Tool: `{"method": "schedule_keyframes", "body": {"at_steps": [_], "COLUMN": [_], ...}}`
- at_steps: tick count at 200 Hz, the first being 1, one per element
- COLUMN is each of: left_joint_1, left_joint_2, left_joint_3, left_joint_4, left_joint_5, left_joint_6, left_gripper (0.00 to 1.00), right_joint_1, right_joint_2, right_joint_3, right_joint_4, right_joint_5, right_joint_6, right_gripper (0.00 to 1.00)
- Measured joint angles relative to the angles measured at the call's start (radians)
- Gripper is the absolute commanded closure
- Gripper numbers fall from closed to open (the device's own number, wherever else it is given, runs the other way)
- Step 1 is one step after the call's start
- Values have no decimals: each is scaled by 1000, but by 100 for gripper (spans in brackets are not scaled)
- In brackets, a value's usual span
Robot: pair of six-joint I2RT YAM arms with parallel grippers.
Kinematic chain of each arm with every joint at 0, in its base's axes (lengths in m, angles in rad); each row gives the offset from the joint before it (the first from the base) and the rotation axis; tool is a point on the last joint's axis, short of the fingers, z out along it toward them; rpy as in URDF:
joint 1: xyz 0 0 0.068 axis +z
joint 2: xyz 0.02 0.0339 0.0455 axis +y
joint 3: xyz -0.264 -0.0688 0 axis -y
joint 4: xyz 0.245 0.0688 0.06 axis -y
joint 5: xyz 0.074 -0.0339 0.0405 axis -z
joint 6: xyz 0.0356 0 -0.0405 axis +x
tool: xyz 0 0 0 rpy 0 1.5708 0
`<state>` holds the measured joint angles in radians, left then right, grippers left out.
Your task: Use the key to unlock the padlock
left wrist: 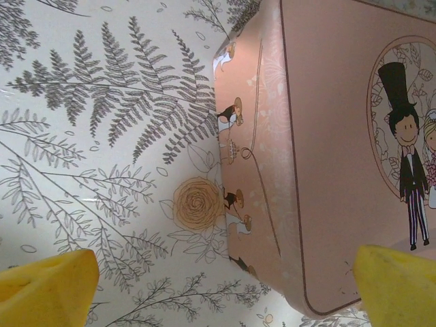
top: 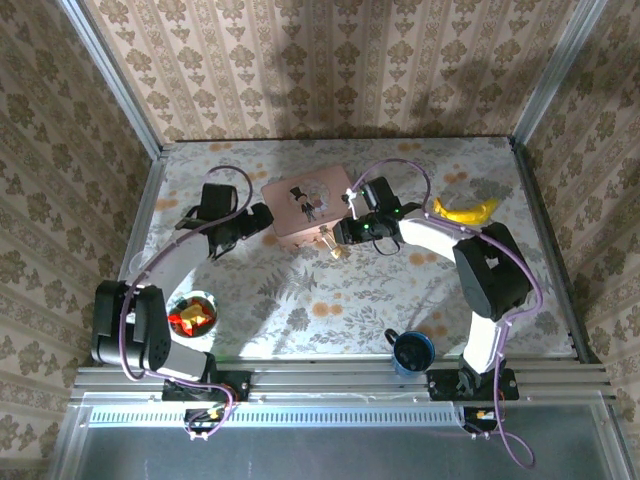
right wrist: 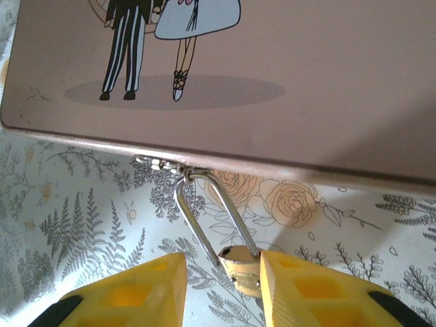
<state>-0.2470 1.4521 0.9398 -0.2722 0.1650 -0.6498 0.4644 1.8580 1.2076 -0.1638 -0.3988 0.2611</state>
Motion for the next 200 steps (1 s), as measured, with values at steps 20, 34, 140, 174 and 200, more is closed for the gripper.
{"method": "schedule_keyframes", "body": {"at_steps": [20,34,140,174,200], "left_joint_1": [0,-5,-91,-101,-105], "left_joint_2": [25,41,127,139,146], "left_joint_3": [0,0,17,26,30], "left_joint_4": [22,35,58,66,74], "left_joint_5": [18,24,41,42,46], "left_joint_6": [0,0,-1,-1,-2], "left_gripper": [6,7,18,23,25], "right_joint_1": [0,0,14,24,29], "right_joint_2": [27,40,113,132,149], "right_joint_3": [10,10,56,60,74], "right_joint_4": [6,6,10,10,11], "right_joint_5": [-2,-2,-2,-2,-1], "right_joint_6": [0,0,3,3,4], "right_gripper": [67,66,65,65,65]}}
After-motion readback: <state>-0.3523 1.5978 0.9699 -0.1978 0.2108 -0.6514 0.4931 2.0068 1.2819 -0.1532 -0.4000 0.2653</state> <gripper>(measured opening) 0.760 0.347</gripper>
